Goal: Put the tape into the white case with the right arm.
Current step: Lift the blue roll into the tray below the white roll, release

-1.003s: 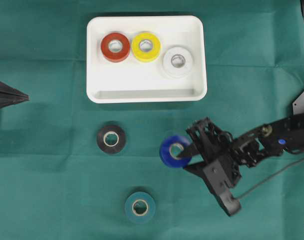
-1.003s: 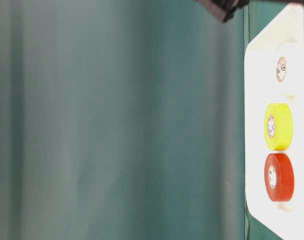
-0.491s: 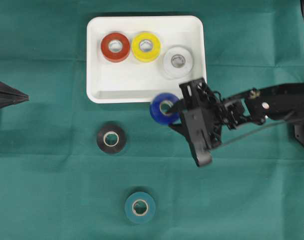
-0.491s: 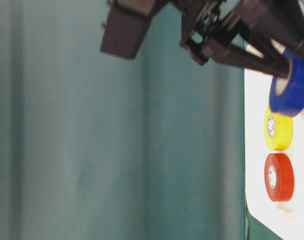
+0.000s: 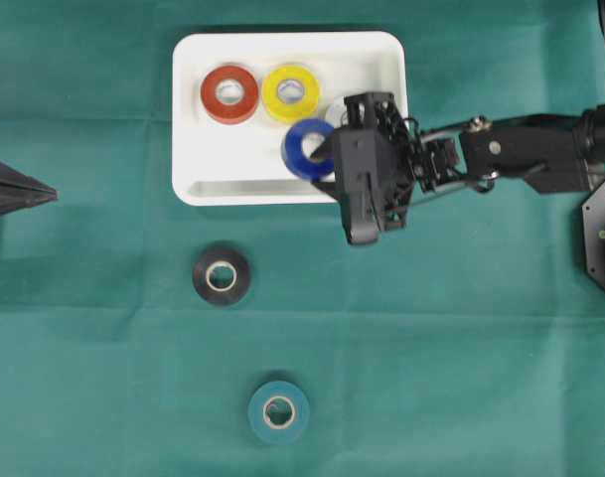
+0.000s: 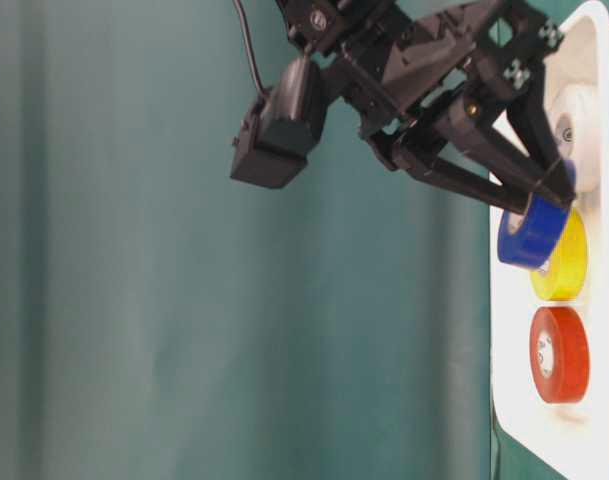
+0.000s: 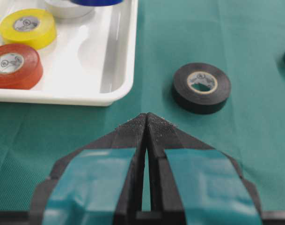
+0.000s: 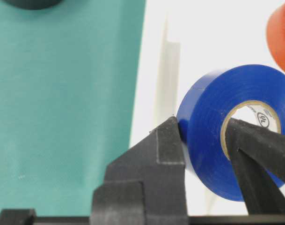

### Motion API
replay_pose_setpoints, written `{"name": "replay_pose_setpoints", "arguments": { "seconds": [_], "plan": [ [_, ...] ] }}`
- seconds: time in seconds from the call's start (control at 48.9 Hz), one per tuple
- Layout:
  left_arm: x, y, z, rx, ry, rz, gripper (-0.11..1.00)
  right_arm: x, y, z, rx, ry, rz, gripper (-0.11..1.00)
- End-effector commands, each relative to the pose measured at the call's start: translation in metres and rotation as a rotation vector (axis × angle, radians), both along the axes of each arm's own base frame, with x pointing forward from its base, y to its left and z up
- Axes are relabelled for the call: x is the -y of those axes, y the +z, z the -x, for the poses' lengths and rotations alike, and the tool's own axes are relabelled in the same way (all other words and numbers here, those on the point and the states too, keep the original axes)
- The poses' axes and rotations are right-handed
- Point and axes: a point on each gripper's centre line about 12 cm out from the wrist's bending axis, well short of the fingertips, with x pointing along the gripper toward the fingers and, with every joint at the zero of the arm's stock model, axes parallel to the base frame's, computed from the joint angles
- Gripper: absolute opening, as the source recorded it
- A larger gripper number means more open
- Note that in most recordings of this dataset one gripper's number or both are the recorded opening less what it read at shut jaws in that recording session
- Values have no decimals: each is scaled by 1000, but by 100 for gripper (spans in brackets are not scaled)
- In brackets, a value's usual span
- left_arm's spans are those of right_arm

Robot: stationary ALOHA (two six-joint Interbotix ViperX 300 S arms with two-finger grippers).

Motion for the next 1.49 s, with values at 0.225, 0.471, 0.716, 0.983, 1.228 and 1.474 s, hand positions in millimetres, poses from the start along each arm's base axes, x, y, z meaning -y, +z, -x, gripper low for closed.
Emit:
{"name": "replay_pose_setpoints", "arguments": {
  "seconds": [0.225,0.471,0.716,0.983,1.228,1.474],
  "plan": [
    [-1,5,-1,11,3,-2,1,2,4,-12,37,3,-10,3],
    [-1,5,-1,12,3,-2,1,1,5,-12,53,13,-21,3],
    [-1,5,-1,11,3,-1,1,2,5,-12,52,11,-18,8],
    [-1,5,-1,11,3,-1,1,1,3,-11,46,11,-20,61],
    [-1,5,-1,11,3,-1,1,0,0,-2,24,6,-18,56],
    [-1,5,-1,12,3,-1,1,0,8,33,-19,-31,8,56]
  ]
}}
